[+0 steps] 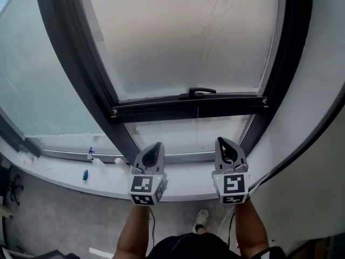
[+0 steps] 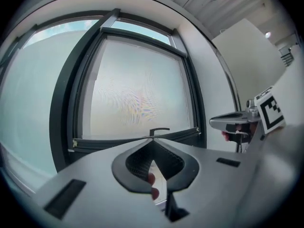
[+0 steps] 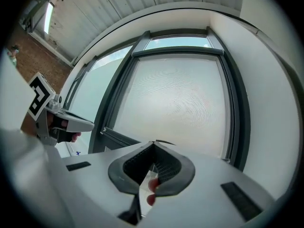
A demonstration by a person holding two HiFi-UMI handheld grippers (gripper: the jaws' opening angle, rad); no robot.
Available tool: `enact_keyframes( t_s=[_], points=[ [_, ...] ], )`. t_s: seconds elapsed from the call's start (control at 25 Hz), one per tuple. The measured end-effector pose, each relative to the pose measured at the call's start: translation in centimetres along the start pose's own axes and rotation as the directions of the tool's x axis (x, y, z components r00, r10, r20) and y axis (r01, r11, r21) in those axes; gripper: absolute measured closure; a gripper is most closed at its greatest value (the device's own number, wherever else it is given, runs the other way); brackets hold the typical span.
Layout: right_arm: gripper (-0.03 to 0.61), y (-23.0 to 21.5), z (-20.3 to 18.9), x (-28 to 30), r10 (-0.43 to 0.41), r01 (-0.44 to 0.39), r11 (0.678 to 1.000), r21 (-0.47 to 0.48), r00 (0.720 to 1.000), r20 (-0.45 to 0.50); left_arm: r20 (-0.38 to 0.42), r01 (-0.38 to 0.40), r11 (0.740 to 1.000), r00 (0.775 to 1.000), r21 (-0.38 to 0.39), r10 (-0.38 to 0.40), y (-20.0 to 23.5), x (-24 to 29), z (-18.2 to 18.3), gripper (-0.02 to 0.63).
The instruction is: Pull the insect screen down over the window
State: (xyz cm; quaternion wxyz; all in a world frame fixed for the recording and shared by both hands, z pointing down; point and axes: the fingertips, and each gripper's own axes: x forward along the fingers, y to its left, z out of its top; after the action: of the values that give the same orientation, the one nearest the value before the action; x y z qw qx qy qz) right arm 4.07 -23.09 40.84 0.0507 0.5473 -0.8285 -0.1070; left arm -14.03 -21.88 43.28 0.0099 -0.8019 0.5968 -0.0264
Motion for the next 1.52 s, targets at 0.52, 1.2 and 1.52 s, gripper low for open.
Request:
enact_keyframes(
  t_s=[0.52,1.2,1.52],
  points=[
    [0.574,6.3,-0.9,-9.9,-0.038,0.037,0.999,-0.017,0.998,-0.051,-0.037,0.045,0.999,0.998,-0.021,-0.046,-1.6,-10.5,-3.2,0.611],
    [0.575,6.2,-1.4,-16.9,0.019,-0.019,1.0,0.006,0.999,-0.042,-0.058,0.011,1.0,0.998,-0.013,-0.012,-7.8,-15.6,-4.1,0.611],
    [0.575,5.7,-2.7,-19.7,0.035,-0.033,0.999,0.028,0.998,-0.056,-0.09,0.0,1.0,0.996,-0.007,0.0,-10.5,-17.9,-5.0,0.611]
  ],
)
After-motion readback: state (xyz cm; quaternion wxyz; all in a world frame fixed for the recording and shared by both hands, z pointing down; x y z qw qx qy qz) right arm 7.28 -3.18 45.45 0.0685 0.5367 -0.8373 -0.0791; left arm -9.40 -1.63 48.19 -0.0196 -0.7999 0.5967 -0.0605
